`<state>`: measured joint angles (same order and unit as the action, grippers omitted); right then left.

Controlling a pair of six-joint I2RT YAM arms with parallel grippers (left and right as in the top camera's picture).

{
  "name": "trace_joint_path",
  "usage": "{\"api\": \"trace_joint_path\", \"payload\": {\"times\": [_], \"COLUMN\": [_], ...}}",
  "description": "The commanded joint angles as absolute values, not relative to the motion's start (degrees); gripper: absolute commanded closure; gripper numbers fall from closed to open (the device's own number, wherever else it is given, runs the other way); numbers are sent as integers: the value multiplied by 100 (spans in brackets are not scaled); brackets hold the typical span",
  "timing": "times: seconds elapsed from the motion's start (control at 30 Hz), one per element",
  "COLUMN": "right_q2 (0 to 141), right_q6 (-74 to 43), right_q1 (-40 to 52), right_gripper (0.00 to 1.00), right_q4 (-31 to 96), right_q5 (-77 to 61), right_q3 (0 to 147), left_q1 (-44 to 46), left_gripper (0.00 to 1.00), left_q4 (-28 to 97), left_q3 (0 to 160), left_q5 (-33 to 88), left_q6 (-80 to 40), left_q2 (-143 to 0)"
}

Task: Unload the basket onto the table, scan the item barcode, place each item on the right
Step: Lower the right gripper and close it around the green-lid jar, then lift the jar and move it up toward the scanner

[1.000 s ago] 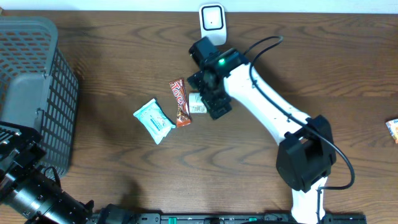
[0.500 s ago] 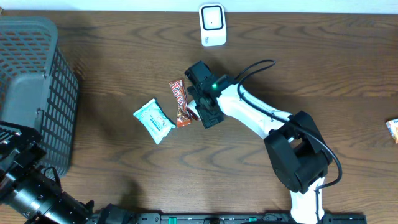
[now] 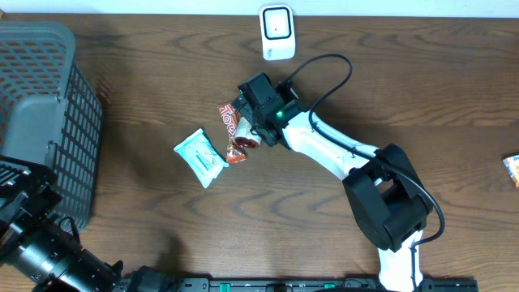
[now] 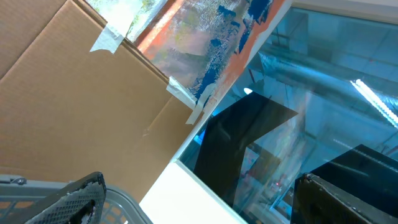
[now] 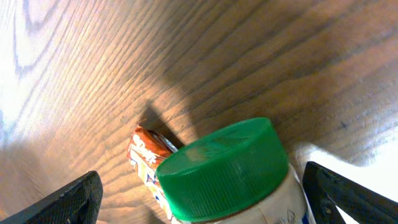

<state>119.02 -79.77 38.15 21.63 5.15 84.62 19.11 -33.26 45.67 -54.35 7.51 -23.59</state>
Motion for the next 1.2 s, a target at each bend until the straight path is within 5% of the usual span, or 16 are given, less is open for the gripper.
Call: {"api": "trace_joint_path", "payload": {"times": [0.0,0.33,1.17], "right_q2": [12025,12022,12022], "right_q6": [-7293,-5658,-4521], "right_q1": [3780,3780,3977], "right_gripper": [1,1,1], "right_q4": [2161,2062,3719], "right_q5": [569,-425,-1616], "right_q3": [8442,8442,9741], "left_q1": [1883,1883,1883], "left_gripper": [2,2,2], "left_q4": [-3341,-3326,-3326], "left_q3": [4609,4609,4609], "left_q5": [-5468,-5468,-5468], "left_q6": [779,779,779], "left_q2": [-2305,-2305,-2305]}}
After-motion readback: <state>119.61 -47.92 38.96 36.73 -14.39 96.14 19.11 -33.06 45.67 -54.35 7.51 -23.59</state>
